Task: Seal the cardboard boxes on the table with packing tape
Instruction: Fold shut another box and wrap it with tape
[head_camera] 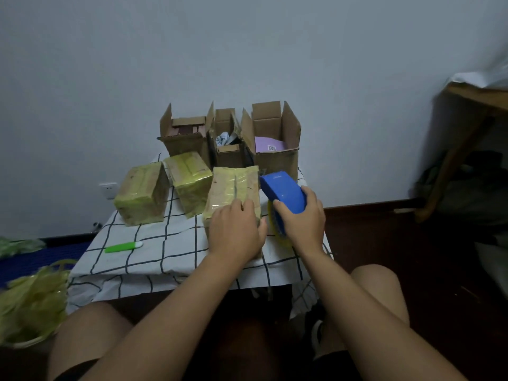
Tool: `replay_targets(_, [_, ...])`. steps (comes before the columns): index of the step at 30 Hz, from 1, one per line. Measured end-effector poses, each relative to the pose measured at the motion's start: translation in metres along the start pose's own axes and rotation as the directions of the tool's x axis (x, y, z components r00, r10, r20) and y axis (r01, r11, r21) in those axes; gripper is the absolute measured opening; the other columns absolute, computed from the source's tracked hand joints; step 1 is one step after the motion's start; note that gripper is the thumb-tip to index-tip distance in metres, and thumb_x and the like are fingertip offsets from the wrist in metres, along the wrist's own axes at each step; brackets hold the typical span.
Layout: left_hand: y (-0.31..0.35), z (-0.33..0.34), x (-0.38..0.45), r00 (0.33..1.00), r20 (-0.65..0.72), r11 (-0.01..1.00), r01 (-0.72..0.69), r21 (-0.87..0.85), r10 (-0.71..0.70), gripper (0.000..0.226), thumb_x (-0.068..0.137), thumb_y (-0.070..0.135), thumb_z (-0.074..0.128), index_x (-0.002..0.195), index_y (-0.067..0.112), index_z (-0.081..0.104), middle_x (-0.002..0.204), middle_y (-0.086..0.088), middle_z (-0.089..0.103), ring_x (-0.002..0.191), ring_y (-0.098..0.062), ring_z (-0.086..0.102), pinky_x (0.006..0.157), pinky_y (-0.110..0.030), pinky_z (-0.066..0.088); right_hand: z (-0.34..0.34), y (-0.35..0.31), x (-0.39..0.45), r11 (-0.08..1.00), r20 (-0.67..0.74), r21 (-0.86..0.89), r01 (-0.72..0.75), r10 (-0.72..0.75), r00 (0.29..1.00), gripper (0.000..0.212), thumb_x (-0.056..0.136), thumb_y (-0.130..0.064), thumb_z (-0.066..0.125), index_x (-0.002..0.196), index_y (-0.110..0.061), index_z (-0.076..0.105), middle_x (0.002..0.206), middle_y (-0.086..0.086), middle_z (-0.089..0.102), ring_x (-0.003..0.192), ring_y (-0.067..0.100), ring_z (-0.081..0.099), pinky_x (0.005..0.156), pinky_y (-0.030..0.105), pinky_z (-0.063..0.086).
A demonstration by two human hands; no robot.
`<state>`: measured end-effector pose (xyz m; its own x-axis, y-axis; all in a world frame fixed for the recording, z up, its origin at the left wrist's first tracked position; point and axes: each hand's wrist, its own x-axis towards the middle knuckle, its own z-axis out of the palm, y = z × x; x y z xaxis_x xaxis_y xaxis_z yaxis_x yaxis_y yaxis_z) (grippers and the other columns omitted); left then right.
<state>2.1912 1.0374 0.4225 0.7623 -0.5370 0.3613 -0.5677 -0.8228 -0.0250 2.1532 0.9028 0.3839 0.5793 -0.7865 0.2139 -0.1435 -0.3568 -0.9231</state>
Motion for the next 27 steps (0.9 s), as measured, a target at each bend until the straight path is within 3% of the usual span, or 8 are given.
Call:
replay_targets(9, [-0.021,0.004,-0.004,0.995,0.032,0.99,-0.086,-0.108,0.09,0.049,0.093,0.059,0.048,0.121,0.02,0.053,0.116,-0.001,0.056,0.106,-0.023,0.053,0.077,-0.033,0.038,0.006,0.011,-0.005,0.999,0.008,-0.033,0.026,-0.025,1.0,0.066,0.084,-0.046,0.073,0.141,-0.029,0.043,0.114,-0.007,0.041,0.1,0.01,0.043,0.079,0.029,0.038])
replay_targets(13, [-0.027,0.001,-0.005,0.993,0.059,0.977,-0.089,-0.192,0.102,0.047,0.093,0.055,0.051,0.127,0.023,0.055,0.121,0.001,0.057,0.11,-0.023,0.052,0.08,-0.033,0.039,0.004,0.012,-0.008,1.0,0.004,-0.013,0.023,-0.023,1.0,0.066,0.084,-0.045,0.073,0.141,-0.029,0.044,0.115,-0.008,0.041,0.099,0.009,0.044,0.078,0.027,0.038])
replay_targets(27, [-0.03,0.0,-0.004,0.989,0.071,0.983,-0.12,-0.139,0.131,0.036,0.098,0.043,0.05,0.126,0.022,0.055,0.12,0.002,0.058,0.104,-0.026,0.056,0.068,-0.032,0.036,0.004,0.016,-0.012,0.999,-0.027,0.011,0.05,-0.05,0.998,0.065,0.084,-0.043,0.075,0.139,-0.025,0.046,0.118,-0.007,0.044,0.1,0.009,0.044,0.079,0.026,0.039])
